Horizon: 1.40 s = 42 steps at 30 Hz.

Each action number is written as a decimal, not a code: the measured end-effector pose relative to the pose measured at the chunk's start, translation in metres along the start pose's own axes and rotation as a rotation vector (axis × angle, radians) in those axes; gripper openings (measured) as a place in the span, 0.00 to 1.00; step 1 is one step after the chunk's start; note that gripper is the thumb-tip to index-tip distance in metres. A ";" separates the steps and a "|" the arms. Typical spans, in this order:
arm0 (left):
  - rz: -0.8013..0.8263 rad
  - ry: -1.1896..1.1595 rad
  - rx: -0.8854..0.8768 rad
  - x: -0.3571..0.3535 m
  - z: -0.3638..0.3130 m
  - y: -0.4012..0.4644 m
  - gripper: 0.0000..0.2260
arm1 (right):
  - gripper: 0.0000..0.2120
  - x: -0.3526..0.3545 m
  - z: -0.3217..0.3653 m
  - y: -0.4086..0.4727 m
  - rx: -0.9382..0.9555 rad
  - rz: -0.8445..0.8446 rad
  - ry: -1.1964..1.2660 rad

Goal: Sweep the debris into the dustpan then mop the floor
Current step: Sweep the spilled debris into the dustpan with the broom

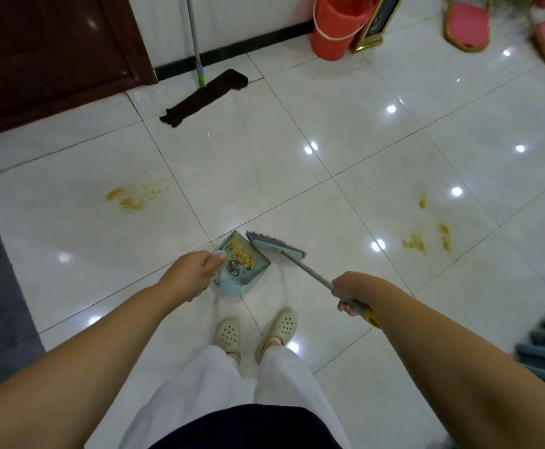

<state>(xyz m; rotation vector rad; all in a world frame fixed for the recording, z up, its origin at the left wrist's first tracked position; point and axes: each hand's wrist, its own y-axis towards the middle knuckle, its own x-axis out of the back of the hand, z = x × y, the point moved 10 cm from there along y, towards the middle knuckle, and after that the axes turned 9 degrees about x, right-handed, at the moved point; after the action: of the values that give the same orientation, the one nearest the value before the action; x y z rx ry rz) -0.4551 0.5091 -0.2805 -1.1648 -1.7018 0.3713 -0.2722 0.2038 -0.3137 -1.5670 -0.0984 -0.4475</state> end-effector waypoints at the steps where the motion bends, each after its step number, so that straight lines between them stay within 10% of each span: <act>1: 0.002 0.002 -0.006 0.000 0.001 0.000 0.22 | 0.15 0.004 -0.001 -0.002 0.017 -0.013 -0.027; 14: -0.008 0.012 -0.012 -0.006 0.004 0.006 0.24 | 0.09 -0.004 -0.009 -0.013 0.030 0.030 0.389; 42: -0.001 0.030 0.036 -0.003 0.028 -0.015 0.23 | 0.10 -0.040 0.001 -0.025 0.108 0.132 0.254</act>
<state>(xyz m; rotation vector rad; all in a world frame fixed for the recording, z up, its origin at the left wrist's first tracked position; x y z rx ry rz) -0.4870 0.5071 -0.2846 -1.1384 -1.6632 0.3802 -0.3171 0.2145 -0.3037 -1.3894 0.1729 -0.5247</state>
